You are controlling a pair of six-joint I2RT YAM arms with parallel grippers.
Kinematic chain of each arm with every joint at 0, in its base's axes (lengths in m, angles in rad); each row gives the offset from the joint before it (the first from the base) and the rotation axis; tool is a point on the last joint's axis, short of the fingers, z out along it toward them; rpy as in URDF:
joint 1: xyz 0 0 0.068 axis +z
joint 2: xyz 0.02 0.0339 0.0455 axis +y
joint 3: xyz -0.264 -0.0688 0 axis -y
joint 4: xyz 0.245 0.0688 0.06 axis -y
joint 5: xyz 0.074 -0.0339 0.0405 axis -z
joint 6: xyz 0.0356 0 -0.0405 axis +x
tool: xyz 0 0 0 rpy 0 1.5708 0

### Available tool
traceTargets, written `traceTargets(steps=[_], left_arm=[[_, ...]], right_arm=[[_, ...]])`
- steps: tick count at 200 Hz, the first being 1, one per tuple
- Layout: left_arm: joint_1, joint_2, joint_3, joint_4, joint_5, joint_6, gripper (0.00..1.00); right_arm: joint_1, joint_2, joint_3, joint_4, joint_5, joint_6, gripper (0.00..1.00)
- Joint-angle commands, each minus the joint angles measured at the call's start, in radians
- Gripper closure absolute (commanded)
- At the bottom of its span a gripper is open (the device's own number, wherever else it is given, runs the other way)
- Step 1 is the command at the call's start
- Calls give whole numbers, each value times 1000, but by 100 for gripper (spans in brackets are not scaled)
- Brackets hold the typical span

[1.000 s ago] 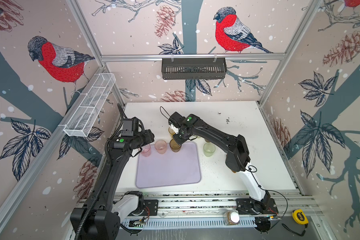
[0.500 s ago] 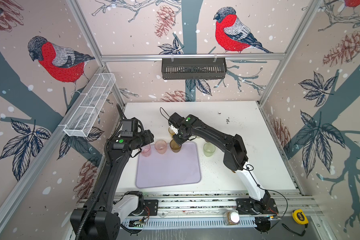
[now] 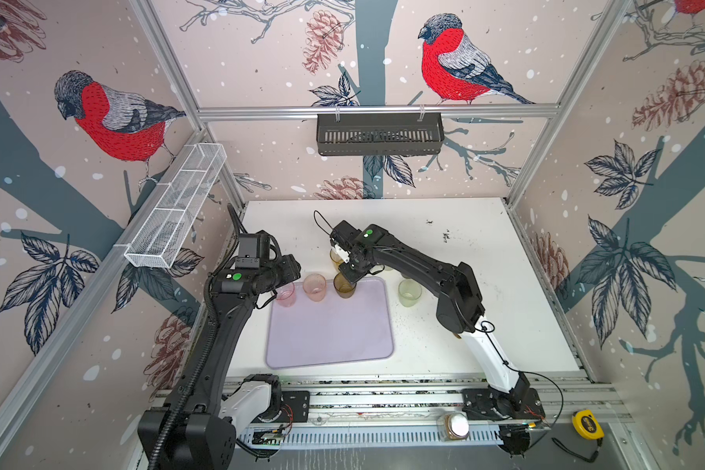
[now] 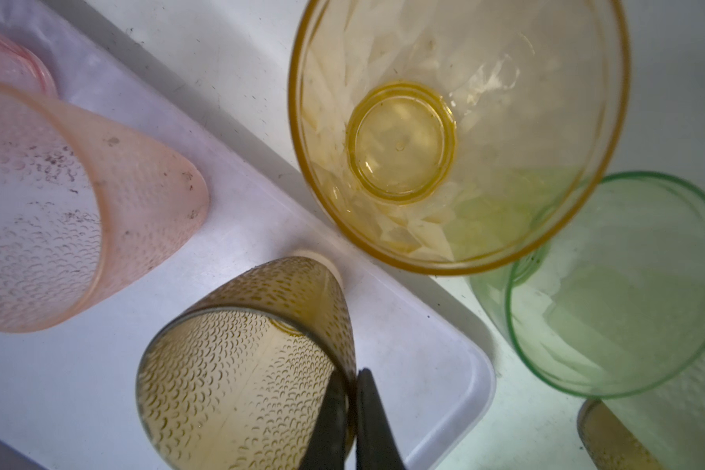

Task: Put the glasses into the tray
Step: 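Carry the amber glass with the right gripper onto the tray beside the peach glass, then lower the amber glass onto the tray and open the right gripper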

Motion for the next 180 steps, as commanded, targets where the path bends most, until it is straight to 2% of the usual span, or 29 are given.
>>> traceTargets(steps=[1, 112, 151, 180], left_arm=[[6, -1, 2, 2, 1, 12, 37], [18, 22, 5, 18, 11, 16, 38], [20, 28, 3, 24, 14, 18, 38], [20, 32, 0, 28, 17, 18, 38]], right_arm=[[1, 5, 7, 16, 1, 2, 100], [-10, 35, 37, 4, -17, -4, 99], [-11, 32, 36, -3, -13, -4, 94], [-11, 28, 35, -1, -13, -3, 87]])
